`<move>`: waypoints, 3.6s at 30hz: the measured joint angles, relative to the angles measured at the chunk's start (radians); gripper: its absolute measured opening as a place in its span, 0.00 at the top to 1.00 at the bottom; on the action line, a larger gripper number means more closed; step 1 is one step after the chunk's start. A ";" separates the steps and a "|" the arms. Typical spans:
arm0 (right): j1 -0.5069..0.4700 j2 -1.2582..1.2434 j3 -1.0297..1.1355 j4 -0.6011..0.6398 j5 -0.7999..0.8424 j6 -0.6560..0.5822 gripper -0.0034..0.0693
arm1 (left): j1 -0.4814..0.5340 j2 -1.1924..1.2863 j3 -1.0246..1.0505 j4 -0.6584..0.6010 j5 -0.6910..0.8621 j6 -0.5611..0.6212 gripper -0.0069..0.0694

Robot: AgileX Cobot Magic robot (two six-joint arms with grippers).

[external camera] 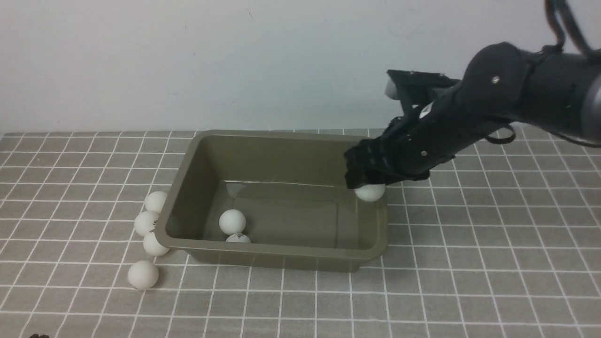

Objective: Put the table tennis balls into the box on the grey coffee tablecloth.
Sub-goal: 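Release the ping pong ball into the bin and lift the gripper away, then reach for and grasp a ping pong ball on the table beside the basket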

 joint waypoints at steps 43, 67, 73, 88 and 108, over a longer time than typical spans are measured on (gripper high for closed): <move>0.039 -0.193 -0.109 -0.517 0.321 0.221 0.97 | 0.000 0.000 0.001 -0.244 -0.203 -0.172 0.92; 0.039 -1.874 1.027 -0.673 -0.292 0.431 0.97 | 0.000 0.413 -0.262 -0.336 -0.027 -0.138 0.92; 0.039 -1.874 1.028 -0.695 -0.331 0.445 0.97 | 0.000 0.835 -0.555 -0.190 0.285 -0.134 0.92; 0.039 -1.874 1.029 -0.700 -0.334 0.445 0.97 | 0.000 1.401 -0.783 -0.090 0.286 -0.117 0.68; 0.039 -1.874 1.029 -0.701 -0.334 0.445 0.97 | 0.000 1.675 -0.788 -0.122 0.029 0.053 0.49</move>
